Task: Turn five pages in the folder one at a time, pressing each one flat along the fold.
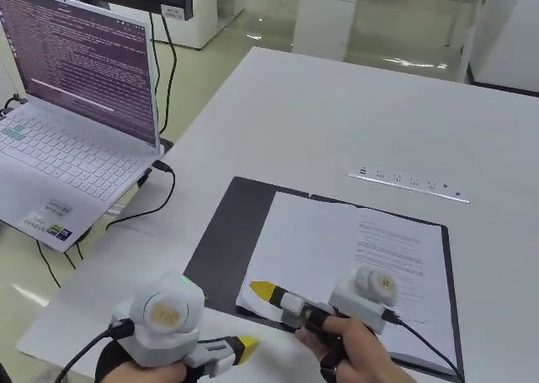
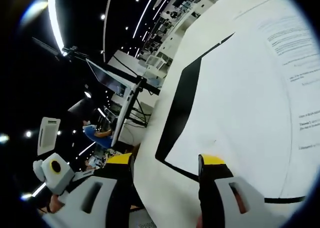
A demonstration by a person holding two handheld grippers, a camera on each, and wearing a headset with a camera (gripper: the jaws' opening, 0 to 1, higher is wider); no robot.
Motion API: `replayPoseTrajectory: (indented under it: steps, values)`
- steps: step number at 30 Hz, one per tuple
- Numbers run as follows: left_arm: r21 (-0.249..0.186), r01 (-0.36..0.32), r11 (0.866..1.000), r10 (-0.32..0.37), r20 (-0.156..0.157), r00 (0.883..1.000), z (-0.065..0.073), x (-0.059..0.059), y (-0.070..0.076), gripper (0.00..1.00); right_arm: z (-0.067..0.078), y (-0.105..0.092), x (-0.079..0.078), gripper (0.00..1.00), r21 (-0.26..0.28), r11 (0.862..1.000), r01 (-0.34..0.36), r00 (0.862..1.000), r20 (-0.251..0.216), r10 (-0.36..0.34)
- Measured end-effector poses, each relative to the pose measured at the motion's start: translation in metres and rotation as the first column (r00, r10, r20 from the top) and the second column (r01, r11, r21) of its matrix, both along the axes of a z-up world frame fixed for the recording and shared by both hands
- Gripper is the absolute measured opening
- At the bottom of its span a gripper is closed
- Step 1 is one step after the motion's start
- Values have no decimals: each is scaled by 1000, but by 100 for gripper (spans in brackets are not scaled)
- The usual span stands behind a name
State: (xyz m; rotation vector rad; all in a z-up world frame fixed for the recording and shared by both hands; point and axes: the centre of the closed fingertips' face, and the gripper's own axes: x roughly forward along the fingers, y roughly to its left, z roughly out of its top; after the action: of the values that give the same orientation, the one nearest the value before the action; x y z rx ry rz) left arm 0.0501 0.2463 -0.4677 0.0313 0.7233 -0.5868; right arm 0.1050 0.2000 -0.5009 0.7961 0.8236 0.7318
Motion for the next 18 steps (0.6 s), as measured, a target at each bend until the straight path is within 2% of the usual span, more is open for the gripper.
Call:
replayPoseTrajectory:
  steps: [2, 7, 13, 18]
  values:
    - [8, 19, 1000, -19, 1, 1000, 0, 1, -3, 61, -3, -10, 5, 50, 1, 1000, 1, 1000, 12, -1]
    - [13, 52, 999, -52, 1, 999, 1, 4, -5, 61, 8, -30, 9, 50, 1, 999, 54, 997, 46, -54]
    - [-7, 59, 998, -59, -6, 998, -1, 9, -5, 58, 5, -45, 1, 48, -58, 997, 48, 997, 69, -44]
    - [-15, 76, 997, -77, -20, 997, -4, 9, -4, 55, 6, -48, -8, 48, -60, 997, 54, 996, 79, -49]
